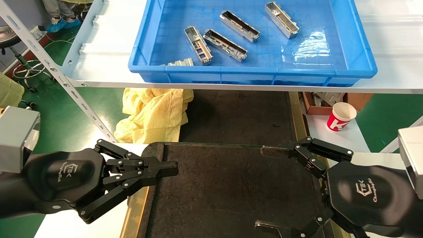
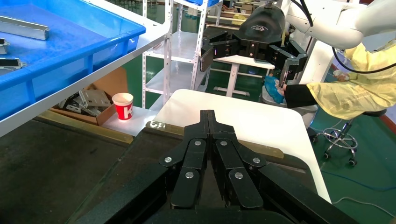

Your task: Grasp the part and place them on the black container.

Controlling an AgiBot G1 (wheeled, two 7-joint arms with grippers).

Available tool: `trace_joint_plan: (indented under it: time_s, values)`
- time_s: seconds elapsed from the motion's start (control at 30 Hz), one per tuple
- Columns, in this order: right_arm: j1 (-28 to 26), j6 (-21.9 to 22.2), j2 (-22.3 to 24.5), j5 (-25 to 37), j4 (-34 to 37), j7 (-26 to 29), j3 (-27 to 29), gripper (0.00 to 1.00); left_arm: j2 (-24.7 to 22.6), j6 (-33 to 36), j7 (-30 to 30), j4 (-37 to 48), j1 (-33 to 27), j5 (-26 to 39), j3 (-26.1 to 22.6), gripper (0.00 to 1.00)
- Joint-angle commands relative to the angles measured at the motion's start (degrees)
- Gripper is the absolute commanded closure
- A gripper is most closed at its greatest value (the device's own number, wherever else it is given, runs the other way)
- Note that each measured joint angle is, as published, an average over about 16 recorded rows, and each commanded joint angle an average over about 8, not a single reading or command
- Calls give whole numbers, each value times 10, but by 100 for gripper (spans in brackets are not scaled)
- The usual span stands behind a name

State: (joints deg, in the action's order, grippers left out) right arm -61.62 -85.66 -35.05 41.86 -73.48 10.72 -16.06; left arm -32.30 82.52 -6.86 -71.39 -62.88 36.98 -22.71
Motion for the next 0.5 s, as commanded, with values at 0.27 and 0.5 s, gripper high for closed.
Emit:
trace_joint_plan:
  time_s: [0.27,0.5]
  values:
    - [0,0,0,0,0,0,0,0,0,0,0,0,0,0,0,100]
    - [-39,-2,-1,22,4,6,-5,0,0,0,0,0,0,0,0,41]
